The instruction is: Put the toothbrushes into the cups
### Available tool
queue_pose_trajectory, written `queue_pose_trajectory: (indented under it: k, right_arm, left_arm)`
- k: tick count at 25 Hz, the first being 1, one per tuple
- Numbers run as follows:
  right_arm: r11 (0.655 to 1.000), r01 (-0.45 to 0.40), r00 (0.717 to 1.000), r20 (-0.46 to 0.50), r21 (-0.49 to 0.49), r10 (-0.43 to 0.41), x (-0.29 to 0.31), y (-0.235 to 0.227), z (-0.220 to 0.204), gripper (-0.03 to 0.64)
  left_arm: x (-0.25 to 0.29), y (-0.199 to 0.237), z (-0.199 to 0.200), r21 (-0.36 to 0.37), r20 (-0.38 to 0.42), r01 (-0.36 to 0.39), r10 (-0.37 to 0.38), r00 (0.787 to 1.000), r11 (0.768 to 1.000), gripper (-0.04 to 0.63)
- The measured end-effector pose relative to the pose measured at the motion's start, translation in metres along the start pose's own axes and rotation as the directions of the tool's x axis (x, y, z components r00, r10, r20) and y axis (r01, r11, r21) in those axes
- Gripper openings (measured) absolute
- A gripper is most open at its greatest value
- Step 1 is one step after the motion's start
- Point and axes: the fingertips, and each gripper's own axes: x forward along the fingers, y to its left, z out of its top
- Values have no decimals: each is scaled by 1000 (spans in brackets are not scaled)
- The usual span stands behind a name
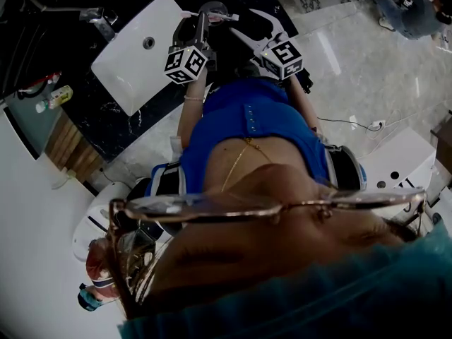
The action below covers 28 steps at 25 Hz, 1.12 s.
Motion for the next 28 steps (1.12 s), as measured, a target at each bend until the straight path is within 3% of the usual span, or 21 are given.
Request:
queue_pose_trajectory:
  k: [23,28]
  right_arm:
    - [999,-28,999,22,-15,28,1,0,12,296]
    - [999,-27,999,30,-46,28,-1,2,18,253]
  left_arm:
    - [-31,-1,1,23,17,-80,79,997,997,235]
    - [-39,-9,5,64,27,-74,72,997,995,233]
